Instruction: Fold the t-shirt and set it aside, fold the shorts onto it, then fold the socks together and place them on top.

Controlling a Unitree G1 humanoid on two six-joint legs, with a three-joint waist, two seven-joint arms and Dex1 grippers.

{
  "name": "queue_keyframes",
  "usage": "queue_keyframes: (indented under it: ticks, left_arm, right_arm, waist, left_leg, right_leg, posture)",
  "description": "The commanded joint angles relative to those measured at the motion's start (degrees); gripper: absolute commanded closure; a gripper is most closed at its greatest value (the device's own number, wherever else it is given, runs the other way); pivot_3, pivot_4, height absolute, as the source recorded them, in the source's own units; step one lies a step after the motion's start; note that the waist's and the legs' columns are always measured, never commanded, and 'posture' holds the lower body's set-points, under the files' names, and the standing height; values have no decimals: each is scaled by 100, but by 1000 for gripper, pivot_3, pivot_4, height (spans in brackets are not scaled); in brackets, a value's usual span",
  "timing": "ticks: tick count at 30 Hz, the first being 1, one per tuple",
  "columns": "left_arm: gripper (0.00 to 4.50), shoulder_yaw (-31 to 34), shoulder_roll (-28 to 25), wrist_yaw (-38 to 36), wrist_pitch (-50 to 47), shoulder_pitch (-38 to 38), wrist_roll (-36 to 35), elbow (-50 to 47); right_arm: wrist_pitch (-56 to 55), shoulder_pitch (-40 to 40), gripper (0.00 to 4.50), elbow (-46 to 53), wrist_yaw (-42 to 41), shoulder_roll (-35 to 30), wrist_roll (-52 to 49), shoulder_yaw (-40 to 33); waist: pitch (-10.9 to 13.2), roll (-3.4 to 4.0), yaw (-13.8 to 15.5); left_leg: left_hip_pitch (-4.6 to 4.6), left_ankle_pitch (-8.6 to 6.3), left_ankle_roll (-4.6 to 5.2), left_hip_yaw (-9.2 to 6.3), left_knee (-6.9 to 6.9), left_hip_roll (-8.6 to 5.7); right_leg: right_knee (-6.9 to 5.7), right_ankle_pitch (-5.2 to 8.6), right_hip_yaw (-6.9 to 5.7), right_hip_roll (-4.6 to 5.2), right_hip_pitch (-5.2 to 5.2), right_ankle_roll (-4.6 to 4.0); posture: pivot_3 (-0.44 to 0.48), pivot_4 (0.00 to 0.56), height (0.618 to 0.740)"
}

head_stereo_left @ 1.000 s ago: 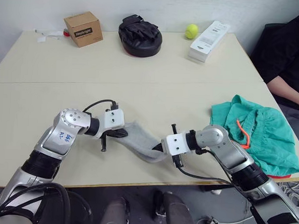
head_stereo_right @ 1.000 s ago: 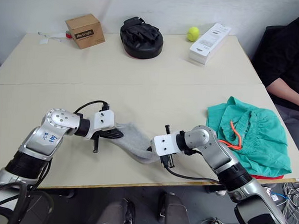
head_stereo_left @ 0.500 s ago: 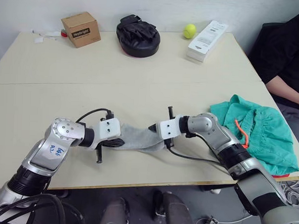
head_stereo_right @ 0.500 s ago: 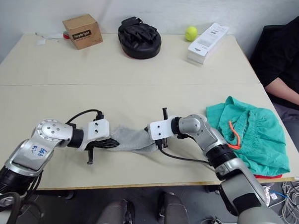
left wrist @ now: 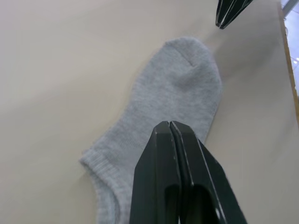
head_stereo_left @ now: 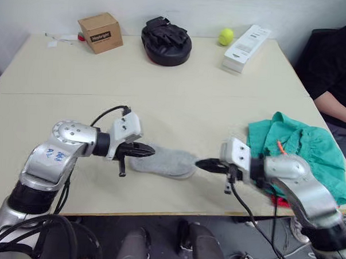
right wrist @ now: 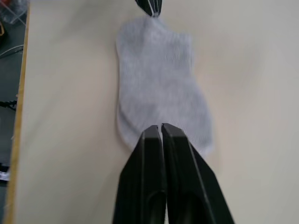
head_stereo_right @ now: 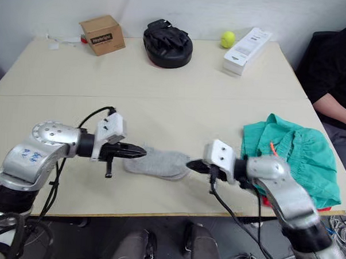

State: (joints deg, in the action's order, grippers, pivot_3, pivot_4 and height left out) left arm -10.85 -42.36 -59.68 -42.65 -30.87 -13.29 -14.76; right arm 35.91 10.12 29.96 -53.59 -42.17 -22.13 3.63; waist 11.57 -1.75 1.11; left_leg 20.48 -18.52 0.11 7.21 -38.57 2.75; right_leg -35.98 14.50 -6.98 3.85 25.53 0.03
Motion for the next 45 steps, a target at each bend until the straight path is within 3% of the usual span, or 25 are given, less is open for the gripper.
queue_keyframes:
  ticks: [1, 6, 11, 17, 24, 30, 37, 43, 45]
  left_arm:
    - [4500, -607, 131, 13, 811, -5, 512, 652]
    - [4500, -993, 343, 62, 1588, -81, 944, 1403]
    - [4500, -1044, 539, -3, 1749, -155, 986, 1594]
    - [4500, -1017, 570, -15, 1764, -66, 1038, 1497]
    - [4500, -874, 519, 58, 1534, 72, 1017, 1201]
    - [4500, -763, 447, 190, 1325, 213, 1037, 949]
    - [4500, -634, 428, 352, 1205, 337, 1036, 828]
    - [4500, -535, 402, 418, 1196, 403, 1034, 839]
    - [4500, -510, 404, 445, 1202, 417, 1033, 864]
  right_arm:
    - [1182, -421, 3250, 877, 595, 24, -736, -691]
    - [2378, -888, 1499, 1377, 1314, 298, -1498, -1081]
    - [4225, -725, 42, 1004, 2405, 1643, -2695, -1668]
    - [5633, -52, 42, 79, 3414, 3279, -3229, -2565]
    - [5659, 610, 42, -1104, 4613, 4217, -3748, -3062]
    - [5659, 1078, 42, -1735, 5144, 4457, -3711, -3253]
    - [5659, 1268, 2365, -1684, 4987, 4163, -3809, -3259]
    - [5555, 1170, 4469, -1281, 4507, 3702, -3893, -2719]
    - [5449, 1204, 4489, -1254, 4380, 3591, -3876, -2609]
  waist:
    - [0, -1, -4]
    - [-2, -2, 30]
    - [-10, -7, 37]
    - [-31, 17, 32]
    - [-60, 30, -23]
    - [-67, 38, -103]
    - [-67, 39, -132]
    - [-66, 40, -136]
    - [-66, 40, -135]
  left_leg:
    - [-2, 1, 0, 1, 8, 0]
    - [-9, 5, -5, -1, 33, 4]
    - [-10, 14, 2, -2, 33, 2]
    - [-9, 17, 7, -2, 34, -3]
    - [-12, 16, 7, -1, 43, -4]
    - [-13, 16, 7, -1, 48, -4]
    - [-8, 15, 5, -2, 51, -4]
    - [-9, 14, 5, -1, 57, -4]
    - [-8, 14, 5, -2, 57, -4]
  right_leg:
    - [3, 0, 1, -1, 0, 0]
    - [12, 1, 2, -12, 0, 0]
    - [13, 1, 3, -6, -4, 1]
    - [12, -1, 3, 4, -5, 1]
    - [11, 0, 3, 4, -5, 1]
    - [12, 0, 3, 4, -5, 2]
    - [15, 1, 3, 4, -1, 5]
    - [18, 5, 3, 3, 1, 12]
    - [19, 11, 3, 3, 1, 22]
  posture:
    - [0, 150, 740]
    - [0, 150, 740]
    - [0, 150, 740]
    - [0, 150, 740]
    - [0, 150, 740]
    - [0, 150, 740]
    - [0, 150, 740]
    - [0, 150, 740]
    - [0, 150, 740]
